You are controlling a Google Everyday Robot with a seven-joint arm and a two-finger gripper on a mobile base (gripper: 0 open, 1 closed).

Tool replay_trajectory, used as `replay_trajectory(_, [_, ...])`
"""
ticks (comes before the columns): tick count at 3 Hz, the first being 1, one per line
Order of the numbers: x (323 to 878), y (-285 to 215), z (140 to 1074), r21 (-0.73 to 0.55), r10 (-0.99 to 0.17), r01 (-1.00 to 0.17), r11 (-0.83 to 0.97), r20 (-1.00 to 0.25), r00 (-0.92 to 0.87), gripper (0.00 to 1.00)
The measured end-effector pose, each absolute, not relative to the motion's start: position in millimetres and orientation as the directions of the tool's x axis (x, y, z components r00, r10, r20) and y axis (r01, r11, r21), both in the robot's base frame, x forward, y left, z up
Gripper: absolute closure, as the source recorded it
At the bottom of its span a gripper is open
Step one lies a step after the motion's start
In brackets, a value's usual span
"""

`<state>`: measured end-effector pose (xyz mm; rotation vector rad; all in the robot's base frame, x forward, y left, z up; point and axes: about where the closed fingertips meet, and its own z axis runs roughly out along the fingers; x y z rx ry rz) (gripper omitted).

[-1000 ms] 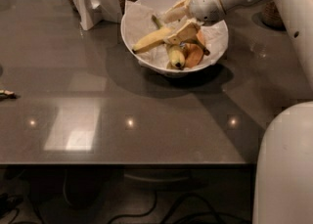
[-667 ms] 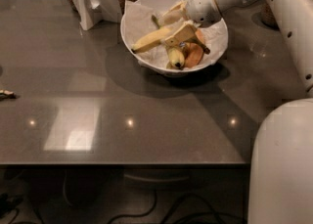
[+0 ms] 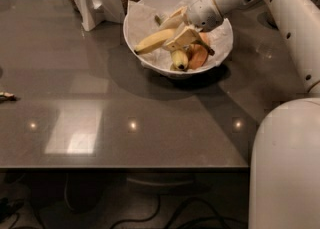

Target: Pick banana from white bowl

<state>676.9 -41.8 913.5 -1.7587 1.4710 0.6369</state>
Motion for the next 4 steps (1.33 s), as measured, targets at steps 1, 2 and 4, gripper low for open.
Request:
replay_trajectory(1, [675, -40, 910, -0.215, -0.606, -0.974, -0.075, -0.766, 0.216, 0.61])
replay_trajectory(2, [674, -39, 911, -0.215, -0.606, -0.973, -0.08, -0.765, 0.219, 0.8])
replay_trajectory(4, [665, -41, 934, -0.271, -0.648, -0.953, -0.133, -0.704, 0.291, 1.0])
